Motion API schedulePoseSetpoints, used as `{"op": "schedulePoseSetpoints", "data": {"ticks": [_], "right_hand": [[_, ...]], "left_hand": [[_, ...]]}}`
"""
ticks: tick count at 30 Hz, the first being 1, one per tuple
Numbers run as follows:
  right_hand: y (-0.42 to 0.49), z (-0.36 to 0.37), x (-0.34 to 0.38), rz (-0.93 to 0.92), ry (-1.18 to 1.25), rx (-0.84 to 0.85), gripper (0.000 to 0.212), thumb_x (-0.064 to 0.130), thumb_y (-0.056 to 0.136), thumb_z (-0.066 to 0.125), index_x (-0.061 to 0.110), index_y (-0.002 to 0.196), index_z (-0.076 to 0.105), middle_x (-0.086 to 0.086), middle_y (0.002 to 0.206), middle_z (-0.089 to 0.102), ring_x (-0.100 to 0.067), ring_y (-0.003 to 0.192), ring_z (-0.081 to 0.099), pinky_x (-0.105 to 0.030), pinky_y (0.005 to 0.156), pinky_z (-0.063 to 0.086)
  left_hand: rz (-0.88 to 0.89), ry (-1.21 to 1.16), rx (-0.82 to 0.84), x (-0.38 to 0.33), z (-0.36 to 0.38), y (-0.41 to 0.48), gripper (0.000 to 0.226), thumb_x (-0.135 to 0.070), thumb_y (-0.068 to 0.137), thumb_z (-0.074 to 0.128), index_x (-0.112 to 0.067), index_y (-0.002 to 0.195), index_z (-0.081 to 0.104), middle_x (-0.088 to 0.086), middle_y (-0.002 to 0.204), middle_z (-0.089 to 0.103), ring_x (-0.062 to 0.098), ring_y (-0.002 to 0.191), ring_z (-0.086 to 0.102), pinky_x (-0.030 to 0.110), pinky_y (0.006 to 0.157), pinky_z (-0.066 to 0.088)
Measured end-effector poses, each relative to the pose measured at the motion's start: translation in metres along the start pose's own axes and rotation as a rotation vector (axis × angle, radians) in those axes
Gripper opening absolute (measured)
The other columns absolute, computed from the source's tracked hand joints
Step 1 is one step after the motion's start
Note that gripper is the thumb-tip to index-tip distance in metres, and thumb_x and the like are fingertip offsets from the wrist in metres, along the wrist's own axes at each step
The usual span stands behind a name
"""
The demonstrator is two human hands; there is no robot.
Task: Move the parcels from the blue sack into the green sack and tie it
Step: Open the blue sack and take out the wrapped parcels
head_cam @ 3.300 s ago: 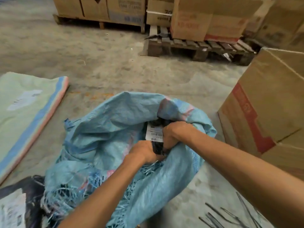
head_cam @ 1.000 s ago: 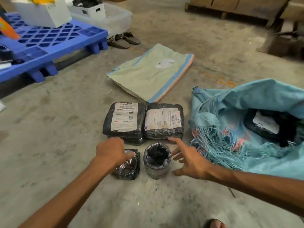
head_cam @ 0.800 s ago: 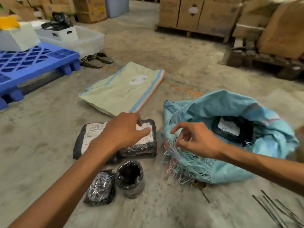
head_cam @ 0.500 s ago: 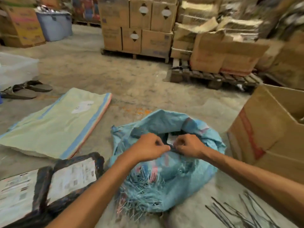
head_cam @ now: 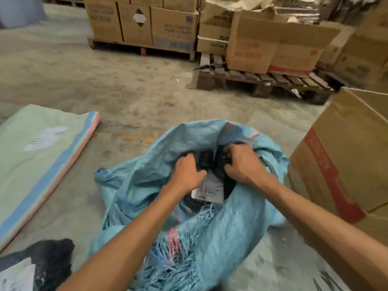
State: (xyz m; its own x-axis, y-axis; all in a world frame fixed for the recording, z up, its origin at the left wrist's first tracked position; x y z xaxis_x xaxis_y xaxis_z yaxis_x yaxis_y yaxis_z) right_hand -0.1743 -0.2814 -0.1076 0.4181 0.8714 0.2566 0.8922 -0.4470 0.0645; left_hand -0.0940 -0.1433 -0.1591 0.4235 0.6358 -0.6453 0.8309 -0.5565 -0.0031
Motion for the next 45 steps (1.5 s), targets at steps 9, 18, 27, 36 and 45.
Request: {"op": "schedulePoseSetpoints", "data": {"ticks": [9, 18, 27, 36, 45], "right_hand": [[0.046, 0.035, -0.032, 0.202, -0.112, 0.167, 0.088, 0.044, 0.078, 0.074, 0.009, 0.146, 0.03, -0.026, 0.143, 0.034, -0.045, 0.135, 0.034, -0.045, 0.111, 0.036], [0.098, 0.087, -0.052, 0.187, -0.072, 0.265, 0.09, 0.046, 0.073, 0.081, 0.018, 0.14, 0.028, -0.018, 0.142, 0.036, -0.044, 0.129, 0.047, -0.048, 0.105, 0.044], [0.105, 0.078, -0.105, 0.456, 0.024, 0.125, 0.072, 0.05, 0.081, 0.073, 0.01, 0.134, 0.046, -0.014, 0.132, 0.06, -0.035, 0.121, 0.059, -0.041, 0.1, 0.05], [0.092, 0.047, -0.044, 0.374, 0.04, 0.403, 0.074, 0.049, 0.07, 0.08, 0.009, 0.13, 0.06, -0.011, 0.123, 0.067, -0.026, 0.097, 0.067, -0.031, 0.076, 0.053], [0.018, -0.043, 0.146, 0.074, 0.325, 0.443, 0.042, 0.049, 0.073, 0.078, 0.011, 0.08, 0.061, -0.005, 0.073, 0.057, -0.021, 0.064, 0.055, -0.028, 0.059, 0.043]], "left_hand": [[0.122, 0.065, 0.105, -0.01, 0.035, 0.074, 0.081, -0.043, 0.061, 0.075, -0.012, 0.129, 0.045, 0.01, 0.119, 0.059, 0.03, 0.107, 0.059, 0.04, 0.087, 0.053], [0.109, 0.009, 0.145, 0.006, 0.07, 0.118, 0.045, -0.032, 0.073, 0.081, -0.01, 0.106, 0.059, 0.003, 0.096, 0.062, 0.02, 0.089, 0.061, 0.026, 0.073, 0.045], [0.151, 0.008, 0.077, 0.0, 0.075, 0.121, 0.032, -0.025, 0.072, 0.072, -0.014, 0.099, 0.06, 0.005, 0.095, 0.067, 0.024, 0.086, 0.065, 0.038, 0.076, 0.057], [0.167, 0.052, -0.048, -0.048, -0.041, 0.062, 0.037, -0.038, 0.082, 0.07, -0.002, 0.082, 0.06, 0.011, 0.075, 0.061, 0.023, 0.068, 0.054, 0.035, 0.057, 0.041], [-0.01, 0.151, -0.26, -0.01, -0.253, -0.083, 0.038, -0.04, 0.084, 0.067, -0.002, 0.084, 0.067, 0.016, 0.079, 0.067, 0.027, 0.074, 0.062, 0.031, 0.054, 0.037]]}}
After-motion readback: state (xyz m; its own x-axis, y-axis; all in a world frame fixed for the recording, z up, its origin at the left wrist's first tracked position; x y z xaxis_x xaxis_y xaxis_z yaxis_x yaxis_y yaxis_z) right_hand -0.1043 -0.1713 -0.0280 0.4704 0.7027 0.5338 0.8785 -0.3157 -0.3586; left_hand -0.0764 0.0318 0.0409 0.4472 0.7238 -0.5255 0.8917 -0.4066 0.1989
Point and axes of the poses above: each hand's wrist, its own y-axis towards the middle knuckle, its own z-axis out of the palm, x = y × z, the point moved 10 cm from there along y, towards the middle knuckle
